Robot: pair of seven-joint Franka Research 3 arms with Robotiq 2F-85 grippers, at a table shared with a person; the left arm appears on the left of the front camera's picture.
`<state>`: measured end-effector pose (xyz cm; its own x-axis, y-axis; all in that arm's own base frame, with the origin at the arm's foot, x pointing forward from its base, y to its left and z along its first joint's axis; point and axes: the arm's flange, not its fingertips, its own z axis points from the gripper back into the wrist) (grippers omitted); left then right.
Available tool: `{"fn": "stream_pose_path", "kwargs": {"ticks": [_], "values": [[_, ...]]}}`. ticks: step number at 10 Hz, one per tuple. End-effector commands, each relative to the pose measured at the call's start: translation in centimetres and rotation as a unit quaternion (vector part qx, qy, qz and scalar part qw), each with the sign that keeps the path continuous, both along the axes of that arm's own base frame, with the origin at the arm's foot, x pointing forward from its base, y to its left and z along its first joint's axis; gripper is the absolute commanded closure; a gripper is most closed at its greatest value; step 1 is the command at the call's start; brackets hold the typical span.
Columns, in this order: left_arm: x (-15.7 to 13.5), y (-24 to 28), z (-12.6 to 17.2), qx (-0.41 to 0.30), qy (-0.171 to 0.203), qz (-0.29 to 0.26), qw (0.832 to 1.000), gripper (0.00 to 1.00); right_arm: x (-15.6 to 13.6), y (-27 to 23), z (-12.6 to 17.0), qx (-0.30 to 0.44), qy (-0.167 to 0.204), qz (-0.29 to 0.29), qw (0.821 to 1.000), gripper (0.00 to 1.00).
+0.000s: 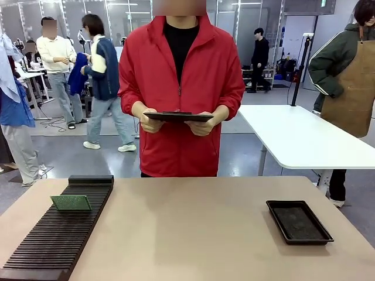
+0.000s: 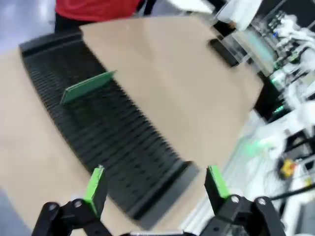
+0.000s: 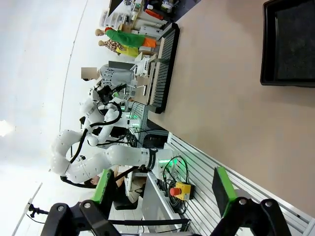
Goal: Inspect the PCB.
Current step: Pick up the Blank PCB and present it to the human.
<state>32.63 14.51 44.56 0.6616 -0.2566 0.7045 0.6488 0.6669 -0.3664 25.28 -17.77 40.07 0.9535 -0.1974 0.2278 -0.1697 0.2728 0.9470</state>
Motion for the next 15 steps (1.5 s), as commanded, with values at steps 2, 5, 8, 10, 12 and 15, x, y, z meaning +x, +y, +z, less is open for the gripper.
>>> {"fn": "stream_pose_path", "kwargs": {"ticks": [2,5,8,10,12,15], "values": [[3.7,-3.5,-0.1,0.173,-0.043,-0.076,0.981,0.0,0.1,0.0,0.1,0.004,-0.011,0.0,1.0,0.0],[6.9,-7.0,-0.6,0.267,-0.059,-0.089,0.958,0.0,0.1,0.0,0.1,0.004,-0.011,0.0,1.0,0.0],[7.1,-7.3,-0.8,0.256,-0.059,-0.08,0.961,0.0,0.1,0.0,0.1,0.004,-0.011,0.0,1.0,0.0],[7.3,-7.7,-0.4,0.259,-0.064,-0.104,0.958,0.0,0.1,0.0,0.1,0.004,-0.011,0.0,1.0,0.0],[7.3,-7.7,-0.4,0.259,-0.064,-0.104,0.958,0.0,0.1,0.0,0.1,0.004,-0.011,0.0,1.0,0.0],[7.5,-10.4,-0.4,0.4,-0.11,-0.163,0.895,0.0,0.1,0.0,0.1,0.004,-0.011,0.0,1.0,0.0]]}}
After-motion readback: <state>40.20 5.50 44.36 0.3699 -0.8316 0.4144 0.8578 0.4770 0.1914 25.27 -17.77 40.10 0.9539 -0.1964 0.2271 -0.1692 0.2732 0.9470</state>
